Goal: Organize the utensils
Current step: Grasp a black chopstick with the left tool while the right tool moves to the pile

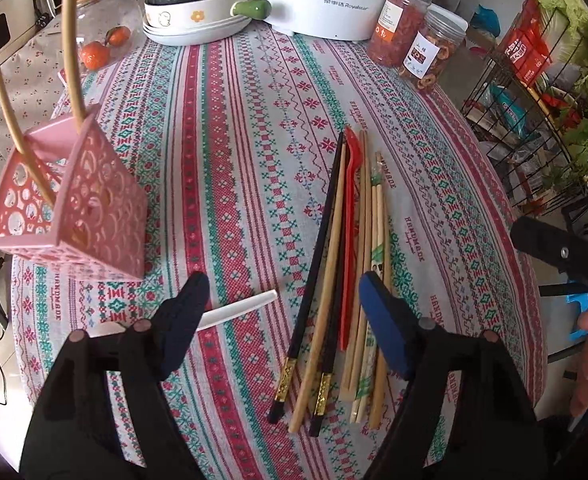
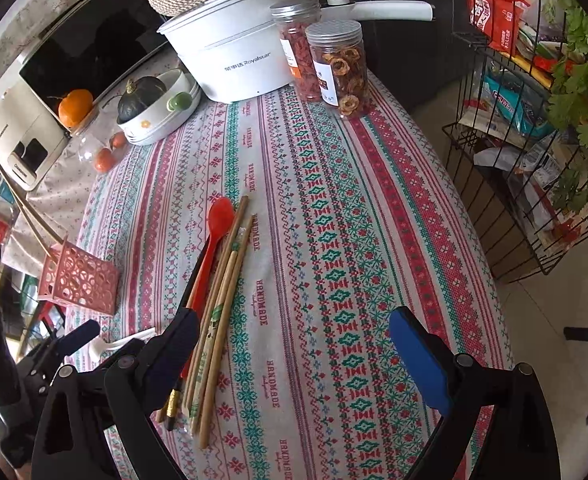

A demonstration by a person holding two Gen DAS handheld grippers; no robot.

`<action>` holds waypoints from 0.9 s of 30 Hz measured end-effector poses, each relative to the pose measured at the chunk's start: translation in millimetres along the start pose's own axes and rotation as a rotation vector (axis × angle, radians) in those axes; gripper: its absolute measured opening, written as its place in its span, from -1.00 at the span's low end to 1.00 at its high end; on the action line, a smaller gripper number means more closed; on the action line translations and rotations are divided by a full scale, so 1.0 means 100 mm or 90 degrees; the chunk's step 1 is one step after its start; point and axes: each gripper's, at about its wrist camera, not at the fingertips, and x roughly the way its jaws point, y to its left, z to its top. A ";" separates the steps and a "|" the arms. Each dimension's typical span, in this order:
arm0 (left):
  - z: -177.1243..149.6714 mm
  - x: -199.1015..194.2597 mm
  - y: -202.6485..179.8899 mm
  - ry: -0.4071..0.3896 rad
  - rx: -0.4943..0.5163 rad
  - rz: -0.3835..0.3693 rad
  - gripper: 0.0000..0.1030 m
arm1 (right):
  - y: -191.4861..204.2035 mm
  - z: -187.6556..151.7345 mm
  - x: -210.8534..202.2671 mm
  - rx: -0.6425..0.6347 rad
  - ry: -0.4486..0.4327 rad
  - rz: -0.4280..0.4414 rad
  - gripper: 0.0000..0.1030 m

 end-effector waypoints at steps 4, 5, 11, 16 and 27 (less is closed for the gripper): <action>0.20 0.23 -0.07 0.009 -0.011 -0.022 -0.34 | -0.08 0.05 0.01 0.012 0.012 0.015 0.88; 0.24 0.29 -0.08 0.017 -0.014 -0.029 -0.51 | -0.10 0.06 0.01 0.016 0.013 0.019 0.88; 0.40 0.51 -0.20 0.045 -0.010 -0.037 -0.74 | -0.21 0.14 -0.02 0.039 0.015 0.037 0.88; 0.46 0.61 -0.29 0.054 0.019 -0.015 -0.74 | -0.32 0.18 -0.07 0.058 0.014 0.055 0.87; 0.48 0.63 -0.39 0.054 0.074 0.041 -0.87 | -0.33 0.20 -0.03 0.066 0.028 0.060 0.87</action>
